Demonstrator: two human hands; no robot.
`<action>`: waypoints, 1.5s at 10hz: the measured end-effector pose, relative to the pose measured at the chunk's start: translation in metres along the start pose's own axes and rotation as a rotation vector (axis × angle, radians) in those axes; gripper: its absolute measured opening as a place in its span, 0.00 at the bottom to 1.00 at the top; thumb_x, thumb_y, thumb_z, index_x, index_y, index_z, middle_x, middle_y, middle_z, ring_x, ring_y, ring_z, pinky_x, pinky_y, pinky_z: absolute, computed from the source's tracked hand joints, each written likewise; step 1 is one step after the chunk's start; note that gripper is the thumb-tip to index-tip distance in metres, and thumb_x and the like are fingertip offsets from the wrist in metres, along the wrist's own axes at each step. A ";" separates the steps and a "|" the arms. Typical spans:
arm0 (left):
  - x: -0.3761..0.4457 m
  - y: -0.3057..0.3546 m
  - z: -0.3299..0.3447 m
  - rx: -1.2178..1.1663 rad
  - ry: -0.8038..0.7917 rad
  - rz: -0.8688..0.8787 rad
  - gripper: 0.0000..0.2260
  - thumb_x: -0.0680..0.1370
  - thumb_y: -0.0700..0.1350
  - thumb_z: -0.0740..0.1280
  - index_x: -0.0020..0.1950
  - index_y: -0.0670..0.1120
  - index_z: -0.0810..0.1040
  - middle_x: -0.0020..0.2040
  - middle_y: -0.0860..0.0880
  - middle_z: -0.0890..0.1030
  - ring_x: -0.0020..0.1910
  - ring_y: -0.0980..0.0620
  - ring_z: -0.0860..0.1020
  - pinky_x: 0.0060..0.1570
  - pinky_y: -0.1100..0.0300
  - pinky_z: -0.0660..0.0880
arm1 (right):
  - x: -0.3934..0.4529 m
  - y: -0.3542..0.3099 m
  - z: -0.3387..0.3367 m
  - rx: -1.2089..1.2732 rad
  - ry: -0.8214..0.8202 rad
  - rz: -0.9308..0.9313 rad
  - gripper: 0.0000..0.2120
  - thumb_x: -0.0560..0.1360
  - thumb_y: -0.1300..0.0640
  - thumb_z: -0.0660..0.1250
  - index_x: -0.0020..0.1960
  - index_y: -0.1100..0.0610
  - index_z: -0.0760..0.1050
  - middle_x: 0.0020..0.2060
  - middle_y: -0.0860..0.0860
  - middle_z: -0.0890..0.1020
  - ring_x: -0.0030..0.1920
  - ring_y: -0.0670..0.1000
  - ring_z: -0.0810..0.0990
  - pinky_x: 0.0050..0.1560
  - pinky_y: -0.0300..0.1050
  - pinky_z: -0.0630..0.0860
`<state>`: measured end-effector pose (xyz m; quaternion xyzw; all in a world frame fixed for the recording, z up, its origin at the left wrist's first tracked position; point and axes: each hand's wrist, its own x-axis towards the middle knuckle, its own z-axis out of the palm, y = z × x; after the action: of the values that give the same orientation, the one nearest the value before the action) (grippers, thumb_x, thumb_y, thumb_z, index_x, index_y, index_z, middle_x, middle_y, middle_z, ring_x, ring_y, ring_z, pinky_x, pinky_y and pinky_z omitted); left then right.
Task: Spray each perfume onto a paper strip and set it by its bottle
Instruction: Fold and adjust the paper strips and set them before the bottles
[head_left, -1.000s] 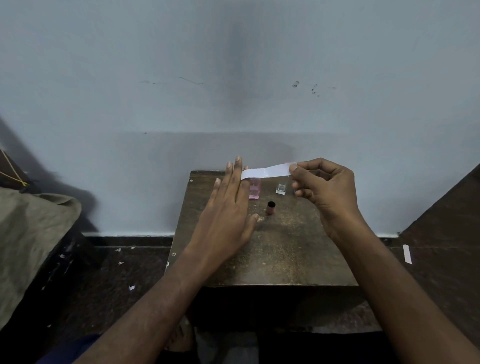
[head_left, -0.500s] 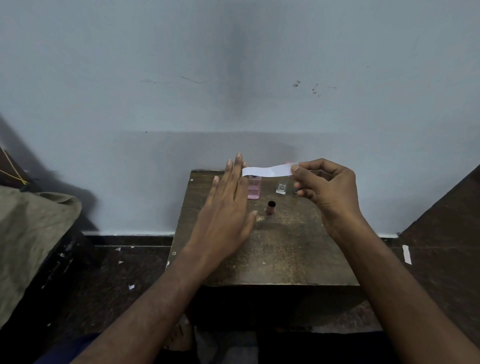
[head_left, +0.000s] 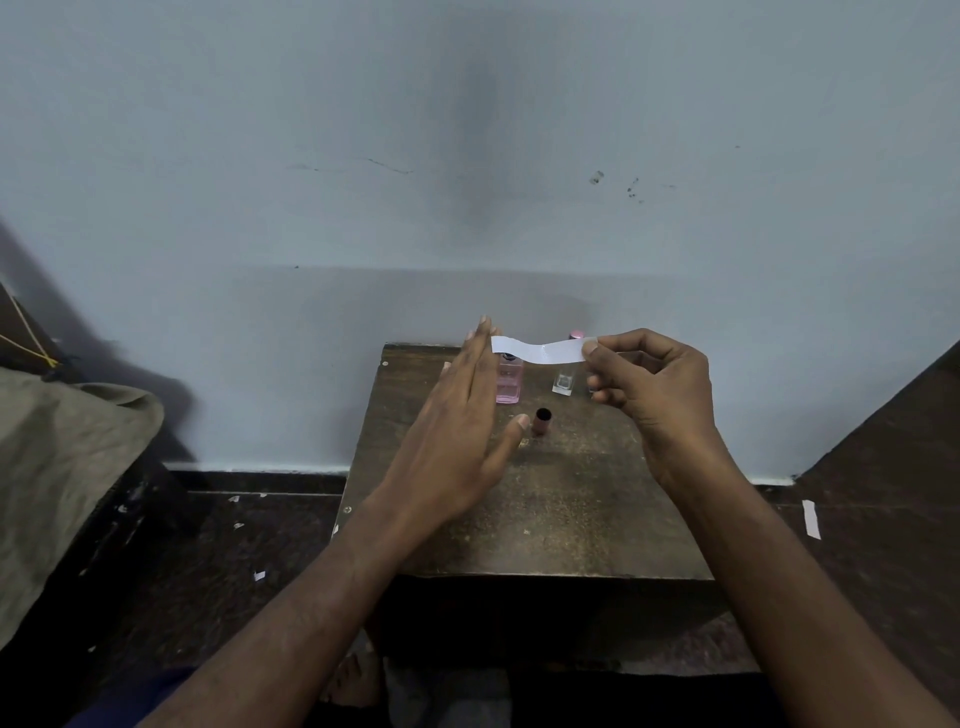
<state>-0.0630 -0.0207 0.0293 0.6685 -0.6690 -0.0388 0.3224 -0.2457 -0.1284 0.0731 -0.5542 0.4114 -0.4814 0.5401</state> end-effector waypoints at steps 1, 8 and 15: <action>-0.001 -0.001 0.001 0.005 0.005 0.012 0.40 0.85 0.55 0.62 0.86 0.44 0.40 0.87 0.50 0.41 0.86 0.55 0.42 0.83 0.45 0.56 | 0.001 0.001 -0.001 -0.007 0.005 -0.001 0.08 0.75 0.61 0.79 0.49 0.66 0.85 0.34 0.55 0.85 0.33 0.48 0.83 0.37 0.40 0.80; 0.015 -0.001 -0.010 -1.702 0.015 -0.671 0.47 0.79 0.77 0.43 0.76 0.40 0.74 0.70 0.42 0.81 0.71 0.45 0.79 0.70 0.50 0.73 | -0.028 -0.030 -0.016 -0.243 -0.131 -0.002 0.02 0.73 0.59 0.80 0.43 0.56 0.87 0.33 0.52 0.86 0.31 0.47 0.83 0.39 0.43 0.83; 0.013 0.012 -0.020 -1.693 -0.156 -0.637 0.51 0.77 0.79 0.48 0.72 0.36 0.78 0.71 0.36 0.79 0.66 0.42 0.81 0.71 0.48 0.74 | -0.041 -0.028 0.008 -0.080 -0.318 0.017 0.05 0.76 0.65 0.76 0.50 0.65 0.86 0.37 0.62 0.86 0.32 0.49 0.82 0.34 0.40 0.80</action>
<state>-0.0628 -0.0233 0.0558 0.3570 -0.2200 -0.6499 0.6339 -0.2476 -0.0841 0.0972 -0.6411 0.3442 -0.3663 0.5799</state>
